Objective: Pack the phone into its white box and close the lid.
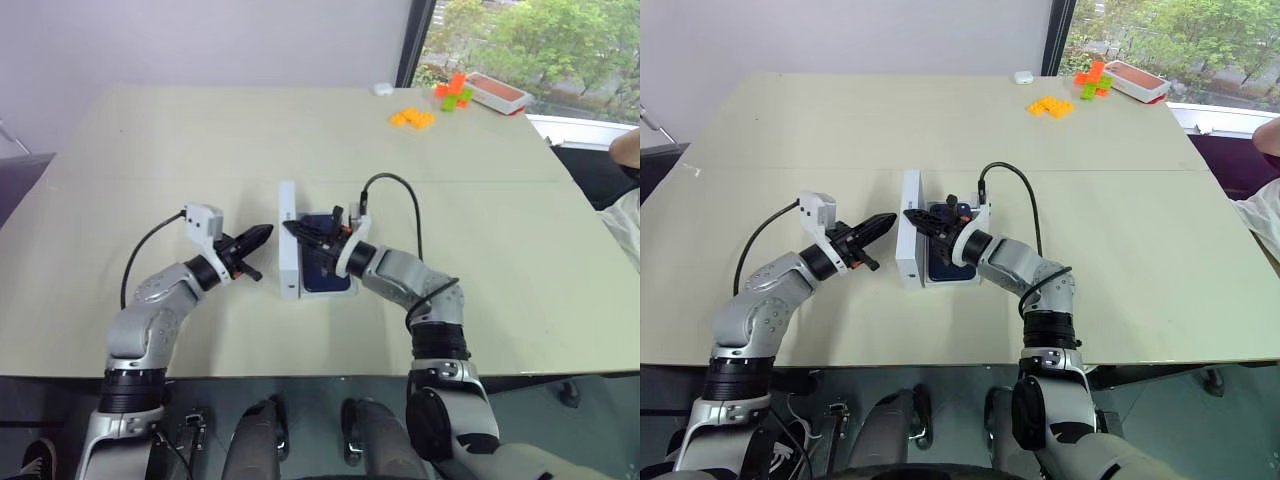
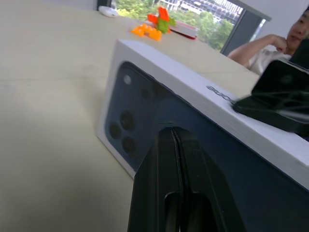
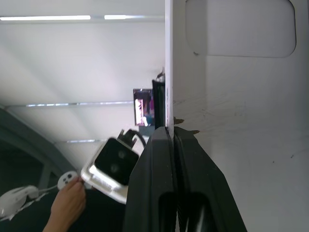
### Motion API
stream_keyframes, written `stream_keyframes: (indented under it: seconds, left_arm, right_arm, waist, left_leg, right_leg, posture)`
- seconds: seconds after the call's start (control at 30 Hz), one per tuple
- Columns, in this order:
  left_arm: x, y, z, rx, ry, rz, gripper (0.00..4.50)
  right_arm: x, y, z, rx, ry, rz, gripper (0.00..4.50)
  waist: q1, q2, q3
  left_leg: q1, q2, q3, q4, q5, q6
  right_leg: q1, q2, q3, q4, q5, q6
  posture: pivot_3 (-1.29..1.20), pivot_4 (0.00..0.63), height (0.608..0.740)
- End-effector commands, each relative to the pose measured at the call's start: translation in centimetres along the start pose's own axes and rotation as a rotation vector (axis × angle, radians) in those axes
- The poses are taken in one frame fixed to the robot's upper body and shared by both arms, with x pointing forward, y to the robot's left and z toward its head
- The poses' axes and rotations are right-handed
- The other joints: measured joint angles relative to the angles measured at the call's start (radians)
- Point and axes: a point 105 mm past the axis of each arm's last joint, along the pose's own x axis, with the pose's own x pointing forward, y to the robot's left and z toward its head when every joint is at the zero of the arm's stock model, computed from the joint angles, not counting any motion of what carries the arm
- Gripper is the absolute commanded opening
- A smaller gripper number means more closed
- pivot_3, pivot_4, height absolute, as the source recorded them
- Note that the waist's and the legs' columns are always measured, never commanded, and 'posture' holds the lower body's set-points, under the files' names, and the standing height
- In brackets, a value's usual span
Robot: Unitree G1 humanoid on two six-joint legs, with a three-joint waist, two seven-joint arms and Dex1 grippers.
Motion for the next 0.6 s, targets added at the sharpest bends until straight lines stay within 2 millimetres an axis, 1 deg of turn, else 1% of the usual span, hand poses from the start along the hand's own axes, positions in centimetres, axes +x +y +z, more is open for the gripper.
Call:
stream_keyframes:
  seconds: [0.03,0.17,0.27,0.37,0.47,0.5,0.53,0.6]
  left_arm:
    - [0.4,-0.4,1.1,0.037,-0.031,-0.013,0.03]
    - [0.7,-0.7,0.5,0.036,-0.015,-0.021,0.03]
    - [0.7,-0.9,0.4,0.028,-0.013,-0.023,0.0]
    - [0.8,-1.0,0.3,0.025,-0.011,-0.027,0.0]
    - [0.9,-1.2,0.2,0.021,-0.007,-0.032,0.0]
    - [0.9,-1.2,0.2,0.02,-0.007,-0.032,0.0]
    - [1.0,-1.3,0.1,0.019,-0.006,-0.034,0.0]
    - [1.1,-1.5,0.1,0.011,-0.007,-0.043,0.0]
  right_arm:
    - [0.0,1.7,0.1,-0.072,-0.011,0.052,0.0]
    - [-0.2,2.1,-0.2,-0.052,0.007,0.091,0.0]
    - [-0.3,2.1,-0.1,-0.049,0.007,0.093,0.98]
    - [-0.4,2.2,0.1,-0.094,0.009,0.077,2.46]
    - [-0.8,2.7,1.1,-0.158,-0.01,0.066,4.04]
    - [-0.9,2.7,1.2,-0.172,-0.011,0.064,4.45]
    - [-1.2,2.9,1.9,-0.194,-0.029,0.062,4.45]
    - [-2.4,3.7,3.6,-0.344,-0.049,0.039,4.45]
  waist:
    - [0.0,0.0,0.0]
    - [0.0,0.0,0.0]
    - [0.001,0.0,0.0]
    - [0.001,0.0,0.0]
    - [0.001,0.0,0.0]
    - [0.001,0.0,0.0]
    - [0.001,0.0,0.0]
    - [0.001,0.001,0.001]
  left_leg:
    - [0.0,0.0,0.0,0.0,0.0,0.0]
    - [0.0,0.0,0.0,0.0,0.0,0.0]
    - [0.0,0.0,0.0,0.0,0.0,0.0]
    - [0.0,0.0,0.0,0.0,0.0,0.0]
    - [0.0,0.0,0.0,0.0,0.0,0.0]
    - [0.0,0.0,0.0,0.0,0.0,0.0]
    - [0.0,0.0,0.0,0.0,0.0,0.0]
    - [0.0,0.0,0.0,0.0,0.0,0.0]
  right_leg:
    - [0.0,0.0,0.0,0.0,0.0,0.0]
    - [0.0,0.0,0.0,0.0,0.0,0.0]
    - [0.0,0.0,0.0,0.0,0.0,0.0]
    - [0.0,0.0,0.0,0.0,0.0,0.0]
    - [0.0,0.0,0.0,0.0,0.0,0.0]
    - [0.0,0.0,0.0,0.0,0.0,0.0]
    - [0.0,0.0,0.0,0.0,0.0,0.0]
    - [0.0,0.0,0.0,0.0,0.0,0.0]
  posture:
    - [0.0,0.15,0.74]
    - [0.0,0.15,0.74]
    - [0.0,0.15,0.74]
    - [0.0,0.15,0.74]
    - [0.0,0.15,0.74]
    - [0.0,0.15,0.74]
    - [0.0,0.15,0.74]
    - [0.0,0.15,0.74]
